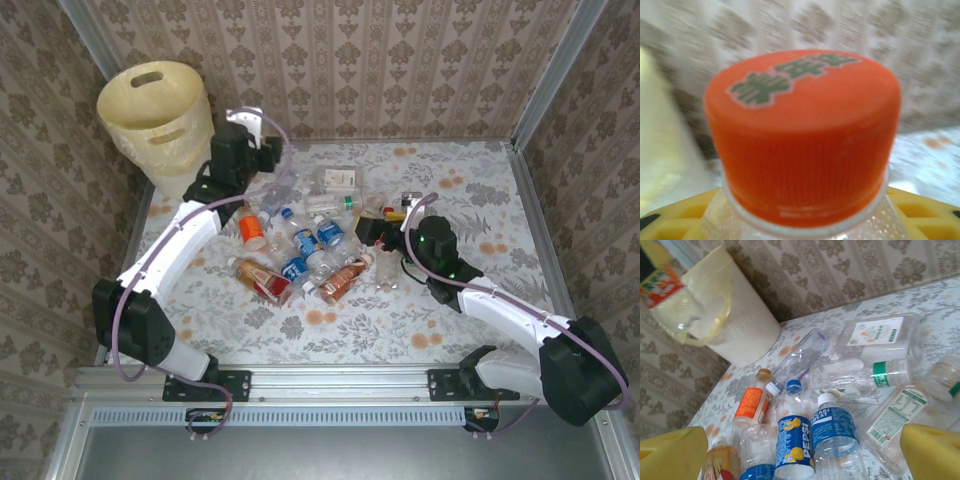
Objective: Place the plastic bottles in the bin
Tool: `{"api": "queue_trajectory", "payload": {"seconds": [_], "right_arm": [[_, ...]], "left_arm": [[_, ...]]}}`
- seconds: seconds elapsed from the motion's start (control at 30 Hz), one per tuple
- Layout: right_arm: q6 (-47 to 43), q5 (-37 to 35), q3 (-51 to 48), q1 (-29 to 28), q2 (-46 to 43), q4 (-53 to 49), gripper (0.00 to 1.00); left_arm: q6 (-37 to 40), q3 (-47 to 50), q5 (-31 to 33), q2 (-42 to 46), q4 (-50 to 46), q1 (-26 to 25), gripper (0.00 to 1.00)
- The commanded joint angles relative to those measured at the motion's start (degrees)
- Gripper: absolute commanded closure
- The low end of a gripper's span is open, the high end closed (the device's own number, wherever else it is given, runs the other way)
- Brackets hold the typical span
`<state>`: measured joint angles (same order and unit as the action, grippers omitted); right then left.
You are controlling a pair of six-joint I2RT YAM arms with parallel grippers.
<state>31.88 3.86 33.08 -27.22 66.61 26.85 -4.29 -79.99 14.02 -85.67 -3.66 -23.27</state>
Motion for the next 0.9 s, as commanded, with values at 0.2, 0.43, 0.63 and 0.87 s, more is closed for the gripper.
{"api": "queue_trajectory", "payload": {"seconds": [0.2,0.43,0.63,0.87], "right_arm": [[-0.75,-4.72,-0.93,1.11,-5.50,-3.18,0.00],[-0.16,-5.63,-2.62,1.53,-7.78,-3.24,0.00],[-0.15,-6.73,-3.11,1.56,-9.38,-4.69,0.00],[-0.64,-7.67,-3.28,1.65,-10.27,-5.98,0.00]], "left_arm": [[6.14,-13.75,7.38,-7.04,10.20,16.56,0.47],[5.83,-26.30,2.06,-18.86,12.15,23.59,0.45],[2.29,-39.99,-3.74,-29.37,4.36,25.89,0.44],[-6.71,-50.56,-12.16,-37.17,-6.70,28.02,0.42]]}}
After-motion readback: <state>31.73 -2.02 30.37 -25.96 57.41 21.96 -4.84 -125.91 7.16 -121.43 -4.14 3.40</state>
